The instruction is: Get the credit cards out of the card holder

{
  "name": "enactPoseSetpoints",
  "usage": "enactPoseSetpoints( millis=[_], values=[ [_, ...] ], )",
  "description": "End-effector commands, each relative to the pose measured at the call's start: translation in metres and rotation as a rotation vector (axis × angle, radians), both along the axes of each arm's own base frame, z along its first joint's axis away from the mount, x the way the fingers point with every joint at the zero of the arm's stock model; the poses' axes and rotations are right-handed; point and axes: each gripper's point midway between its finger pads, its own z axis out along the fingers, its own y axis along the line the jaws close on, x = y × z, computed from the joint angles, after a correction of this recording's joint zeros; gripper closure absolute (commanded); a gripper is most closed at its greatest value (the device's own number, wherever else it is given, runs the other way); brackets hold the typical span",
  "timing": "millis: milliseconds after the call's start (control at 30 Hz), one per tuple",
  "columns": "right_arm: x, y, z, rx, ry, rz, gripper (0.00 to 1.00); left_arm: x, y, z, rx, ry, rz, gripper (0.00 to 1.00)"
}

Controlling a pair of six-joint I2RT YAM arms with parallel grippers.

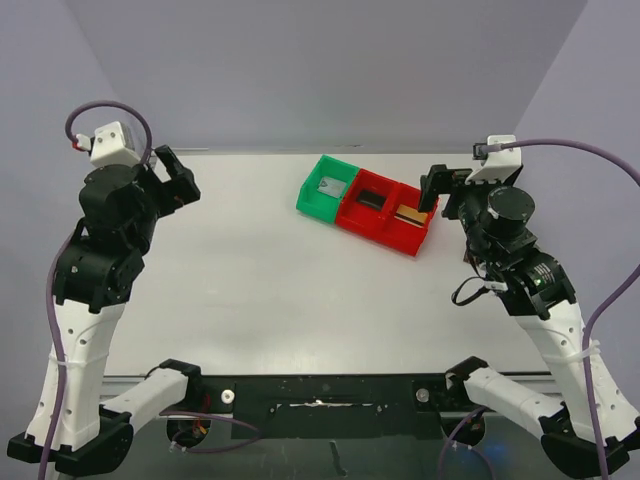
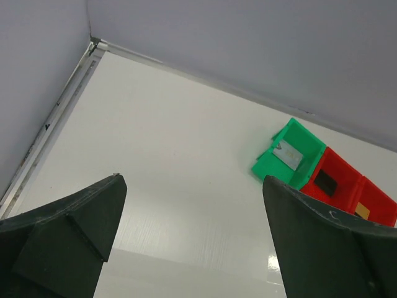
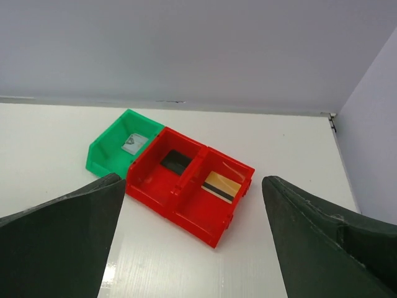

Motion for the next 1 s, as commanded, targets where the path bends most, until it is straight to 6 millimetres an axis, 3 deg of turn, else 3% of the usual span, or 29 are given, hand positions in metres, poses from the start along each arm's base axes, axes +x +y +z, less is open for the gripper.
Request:
enactPoseSetpoints(
  millis=[0, 267, 467, 567, 767, 967],
  values=[
    [0.0, -0.01, -0.013, 0.065, 0.014, -0.002, 0.02, 0.0, -0.006, -0.014, -0.006, 0.001, -0.036, 0.08],
    [0.013, -0.023, -0.085, 0.209, 0.14, 0.014, 0.02, 0.003, -0.013, -0.095, 0.041, 0.158, -0.076, 0.05],
    [0.026, -0.012, -0.152, 0.31, 0.322, 0.028, 0.02, 0.003, -0.012, -0.167, 0.059, 0.297, -0.078, 0.03],
    [0.032, -0.005, -0.177, 0.313, 0.413, -0.039, 0.02, 0.001, -0.01, -0.191, 0.042, 0.322, -0.069, 0.03],
    [0.052, 0.023, -0.218, 0.315, 0.529, -0.112, 0.01, -0.006, -0.005, -0.218, -0.041, 0.324, -0.038, 0.04],
    [0.086, 0.043, -0.253, 0.277, 0.601, -0.188, 0.04, -0.012, 0.004, -0.215, -0.085, 0.263, 0.007, 0.05]
  ],
)
